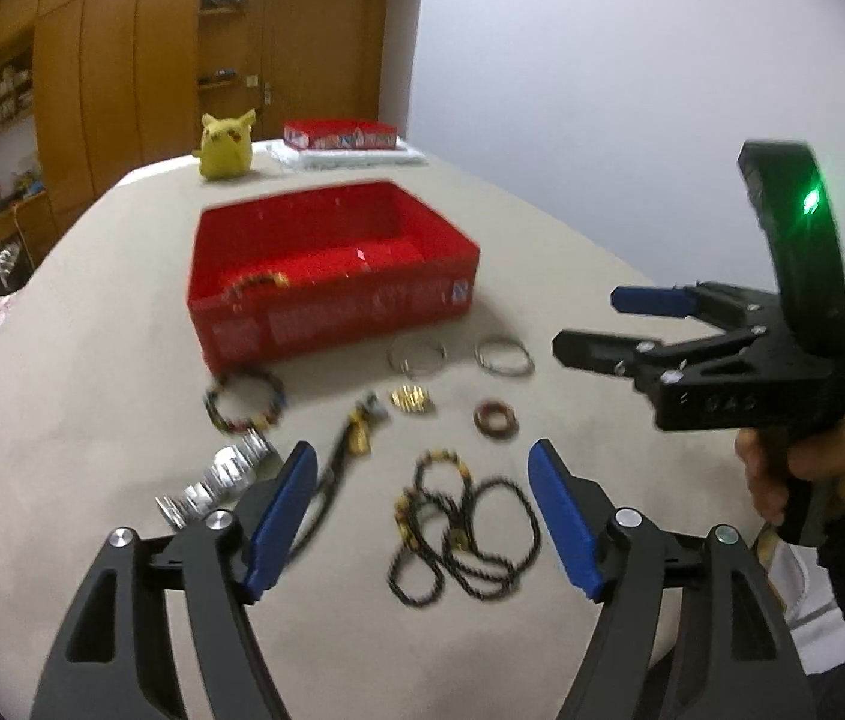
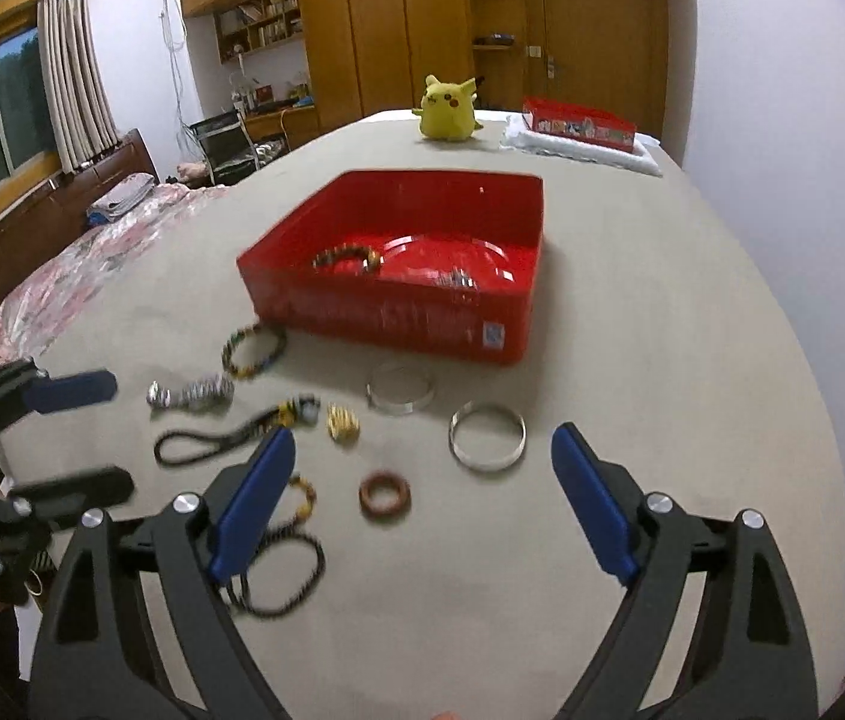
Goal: Organize jewelry
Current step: 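Grasp the black bead necklace with the left tool while the right tool moves toward the brown wooden ring, then close the right tool on the brown wooden ring while the left tool holds the necklace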
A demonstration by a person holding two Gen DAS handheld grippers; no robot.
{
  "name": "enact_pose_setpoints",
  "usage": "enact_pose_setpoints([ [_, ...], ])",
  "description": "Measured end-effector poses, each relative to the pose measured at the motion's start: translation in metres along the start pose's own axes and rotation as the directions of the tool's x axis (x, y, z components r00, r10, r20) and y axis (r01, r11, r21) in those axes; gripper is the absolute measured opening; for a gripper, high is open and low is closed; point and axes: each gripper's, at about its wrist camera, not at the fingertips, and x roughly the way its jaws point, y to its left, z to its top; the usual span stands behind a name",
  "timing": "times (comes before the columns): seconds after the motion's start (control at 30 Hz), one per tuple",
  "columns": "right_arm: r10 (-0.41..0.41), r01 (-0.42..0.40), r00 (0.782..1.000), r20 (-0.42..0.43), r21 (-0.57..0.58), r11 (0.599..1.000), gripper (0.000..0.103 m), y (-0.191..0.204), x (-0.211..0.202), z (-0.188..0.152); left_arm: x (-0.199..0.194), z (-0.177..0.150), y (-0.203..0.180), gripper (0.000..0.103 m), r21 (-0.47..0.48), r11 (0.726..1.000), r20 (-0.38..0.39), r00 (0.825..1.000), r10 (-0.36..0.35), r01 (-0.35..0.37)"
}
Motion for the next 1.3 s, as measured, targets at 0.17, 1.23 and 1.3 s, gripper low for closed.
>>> enact_pose_setpoints([
  [0.17,0.002,-0.002,0.999,-0.034,0.01,1.0,0.086,0.001,0.009,-0.02,0.023,-0.024,-0.008,0.073,0.004,1.0,-0.04,0.999,-0.031,0.031],
  [1.23,0.032,-0.03,0.996,-0.084,0.025,0.999,0.086,-0.005,0.042,-0.036,0.075,-0.041,-0.017,0.015,0.054,0.999,-0.121,0.993,0.0,0.007],
  [1.3,0.037,-0.035,0.996,-0.082,0.02,0.999,0.085,-0.002,0.044,-0.037,0.073,-0.04,-0.009,0.014,0.012,0.999,-0.123,0.992,-0.029,0.031],
])
